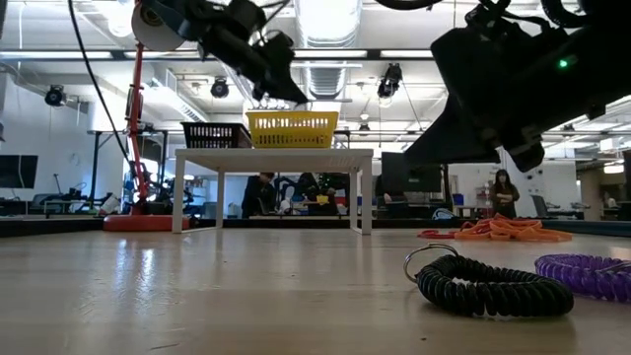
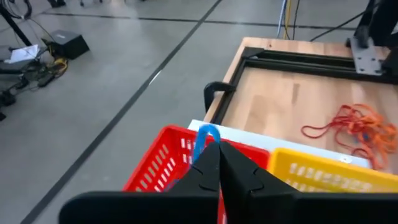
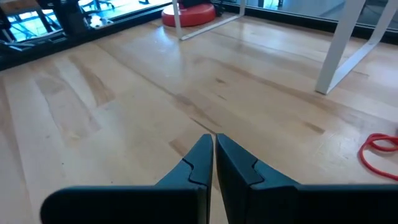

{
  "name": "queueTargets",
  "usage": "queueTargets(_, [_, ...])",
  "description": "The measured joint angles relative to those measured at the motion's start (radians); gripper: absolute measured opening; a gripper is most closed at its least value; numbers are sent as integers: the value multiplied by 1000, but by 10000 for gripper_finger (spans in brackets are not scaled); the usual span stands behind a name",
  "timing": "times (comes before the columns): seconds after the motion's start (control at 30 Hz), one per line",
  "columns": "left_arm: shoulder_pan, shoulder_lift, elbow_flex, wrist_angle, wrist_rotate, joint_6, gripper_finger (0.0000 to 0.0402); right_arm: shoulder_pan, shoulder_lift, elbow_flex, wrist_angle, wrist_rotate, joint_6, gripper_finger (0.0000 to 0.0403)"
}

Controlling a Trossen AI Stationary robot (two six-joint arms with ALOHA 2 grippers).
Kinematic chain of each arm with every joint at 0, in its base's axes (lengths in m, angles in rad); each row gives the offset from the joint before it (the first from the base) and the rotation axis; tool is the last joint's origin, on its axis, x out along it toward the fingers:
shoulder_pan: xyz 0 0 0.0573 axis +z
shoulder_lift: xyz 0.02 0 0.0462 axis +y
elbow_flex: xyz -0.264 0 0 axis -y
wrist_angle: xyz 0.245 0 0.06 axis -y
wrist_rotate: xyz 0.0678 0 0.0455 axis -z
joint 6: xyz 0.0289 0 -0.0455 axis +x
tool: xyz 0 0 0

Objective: Pick & Place Office Desk Supplies
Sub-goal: Put the blue rubber band into the red bin on the shelf on the shelf, then put the purple spring keychain into the black bin on the shelf

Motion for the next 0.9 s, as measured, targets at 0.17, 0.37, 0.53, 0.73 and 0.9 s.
queueTargets(0.17, [8, 52, 6, 6, -4, 17, 55, -2, 0, 0, -2, -2, -10, 18])
queueTargets(0.37, [17, 46, 6, -9, -5, 18, 137, -2, 0, 0, -3, -3, -38, 18])
queueTargets(0.53, [12, -28, 6, -73, -11, 10, 171, -4, -22, -1, -12, -3, -52, 18])
queueTargets(0.73, [3, -80, -8, -104, -11, -8, 175, -11, -45, -1, -23, 2, -90, 18])
queueTargets(0.9, [16, -46, -27, -91, -11, -8, 189, -16, -52, 1, -10, -4, -93, 18])
